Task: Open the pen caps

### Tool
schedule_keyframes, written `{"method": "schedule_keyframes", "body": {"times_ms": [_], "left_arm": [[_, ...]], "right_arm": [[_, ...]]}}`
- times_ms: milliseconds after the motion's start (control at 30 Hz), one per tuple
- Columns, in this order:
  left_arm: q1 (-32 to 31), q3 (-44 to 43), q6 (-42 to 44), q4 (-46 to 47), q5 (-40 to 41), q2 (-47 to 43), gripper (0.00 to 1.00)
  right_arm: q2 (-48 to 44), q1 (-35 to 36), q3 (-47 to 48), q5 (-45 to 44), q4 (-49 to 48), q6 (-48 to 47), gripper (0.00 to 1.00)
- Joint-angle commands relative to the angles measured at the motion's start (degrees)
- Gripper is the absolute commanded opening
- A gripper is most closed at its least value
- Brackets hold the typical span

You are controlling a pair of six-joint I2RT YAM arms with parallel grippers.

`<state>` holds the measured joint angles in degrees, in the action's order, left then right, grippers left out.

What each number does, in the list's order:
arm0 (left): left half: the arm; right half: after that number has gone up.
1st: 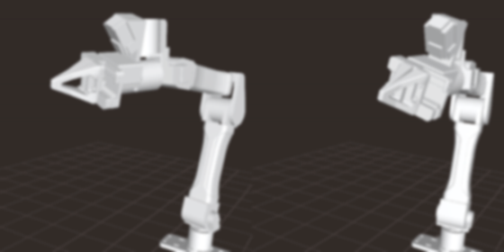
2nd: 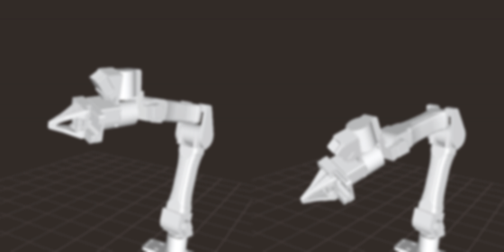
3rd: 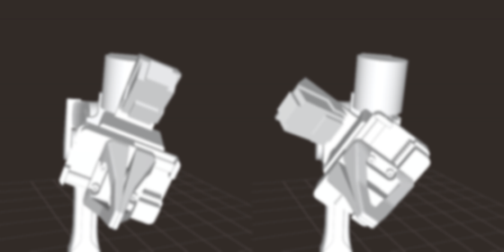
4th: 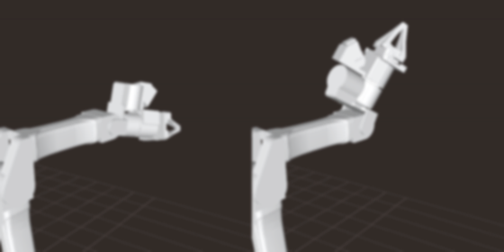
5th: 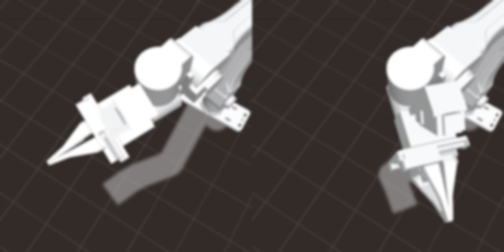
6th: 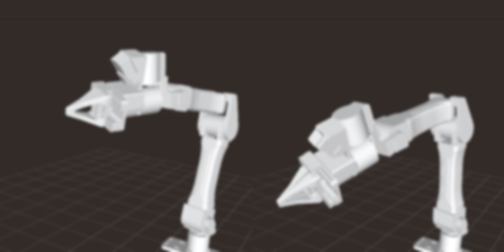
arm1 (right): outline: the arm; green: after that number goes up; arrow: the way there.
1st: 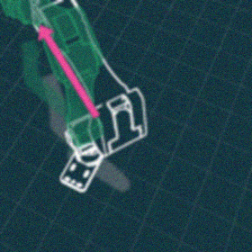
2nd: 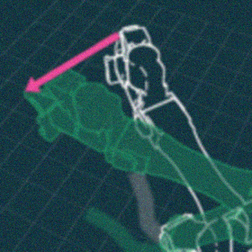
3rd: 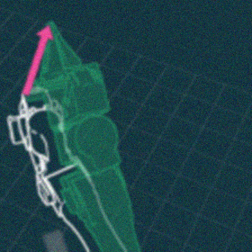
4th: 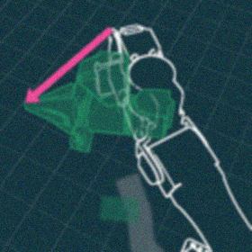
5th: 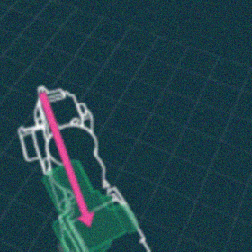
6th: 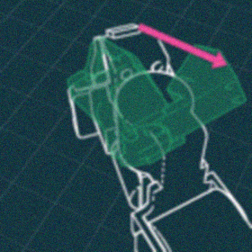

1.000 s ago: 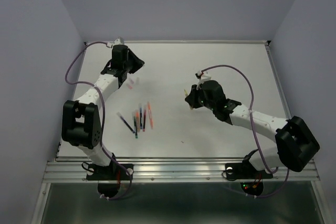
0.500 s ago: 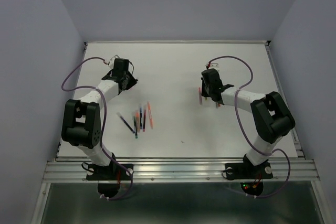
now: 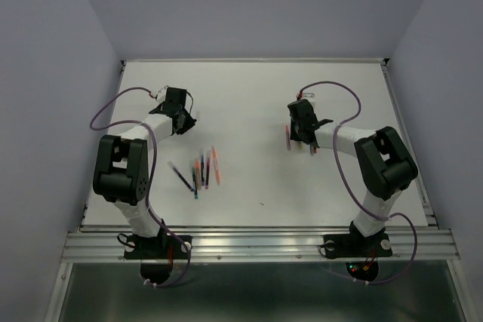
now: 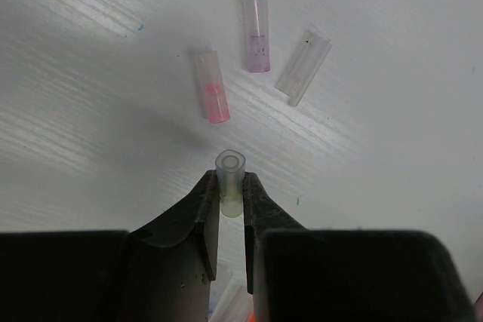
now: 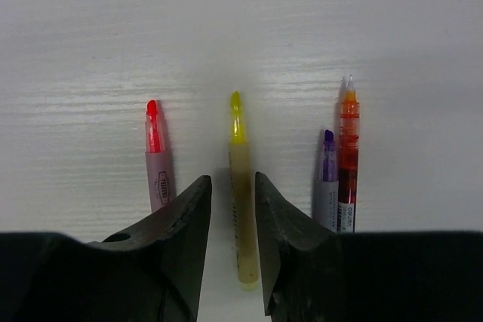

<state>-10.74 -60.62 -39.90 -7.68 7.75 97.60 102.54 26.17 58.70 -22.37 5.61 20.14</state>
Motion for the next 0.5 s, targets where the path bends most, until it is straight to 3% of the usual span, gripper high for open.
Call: {"method": "schedule_keyframes", "body": {"times_ms": [0, 133, 233, 267, 333, 367, 467], "left_arm": [[0.46, -1.69, -0.35, -0.84, 1.74, 0.39, 0.0], [0.46, -2.04, -0.44, -1.1, 1.66, 1.36, 0.0], [0.46, -2.05, -0.62, -1.54, 1.92, 1.63, 0.0], [0.46, -2.05, -0.88, -1.55, 2.18, 1.63, 0.0], [0.46, -2.04, -1.06, -1.54, 2.36, 1.89, 0.0], [0.55, -2.22, -1.14, -1.37, 2.27, 2.24, 0.0], [0.46, -2.66, -0.88, -1.37, 1.75, 3.03, 0.0]], "right_arm": [[-1.73, -0.51, 2.56, -1.98, 0.2, 0.78, 0.37], [-3.66, -0.51, 2.83, -1.45, 0.9, 0.69, 0.41], [-6.03, -0.51, 2.65, -0.75, 0.9, 0.69, 0.56], [-6.65, -0.51, 2.56, -0.31, 0.98, 0.69, 0.69], [-8.32, -0.51, 2.39, 0.66, 0.98, 0.6, 0.84], [-8.93, -0.51, 2.3, 1.01, 0.99, 0.6, 1.0], [-10.51, -0.51, 2.21, 2.84, 0.9, -0.54, 1.0]]}}
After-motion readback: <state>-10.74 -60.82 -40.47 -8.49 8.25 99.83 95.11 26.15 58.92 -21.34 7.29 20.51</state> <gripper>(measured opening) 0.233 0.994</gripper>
